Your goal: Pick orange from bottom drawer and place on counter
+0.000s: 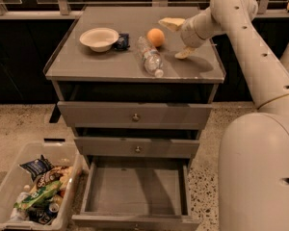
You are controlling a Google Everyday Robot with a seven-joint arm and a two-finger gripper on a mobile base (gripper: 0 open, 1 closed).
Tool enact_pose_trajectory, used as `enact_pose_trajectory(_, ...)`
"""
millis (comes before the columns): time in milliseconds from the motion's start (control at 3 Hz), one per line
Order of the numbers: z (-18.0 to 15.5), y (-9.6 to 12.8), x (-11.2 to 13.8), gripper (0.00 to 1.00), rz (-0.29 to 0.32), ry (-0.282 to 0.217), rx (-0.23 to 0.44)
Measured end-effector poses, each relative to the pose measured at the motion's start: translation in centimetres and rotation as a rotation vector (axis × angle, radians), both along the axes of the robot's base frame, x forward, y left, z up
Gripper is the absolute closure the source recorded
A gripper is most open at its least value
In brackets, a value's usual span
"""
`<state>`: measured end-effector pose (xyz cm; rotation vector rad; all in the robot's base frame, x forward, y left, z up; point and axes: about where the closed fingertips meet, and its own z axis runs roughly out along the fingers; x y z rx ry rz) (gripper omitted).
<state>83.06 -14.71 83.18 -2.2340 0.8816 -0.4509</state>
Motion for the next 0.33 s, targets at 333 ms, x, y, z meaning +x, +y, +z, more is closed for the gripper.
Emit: enact_pose_trajectory(333, 0.0, 0.0, 0.0, 0.0, 0.0, 0.0, 0.0)
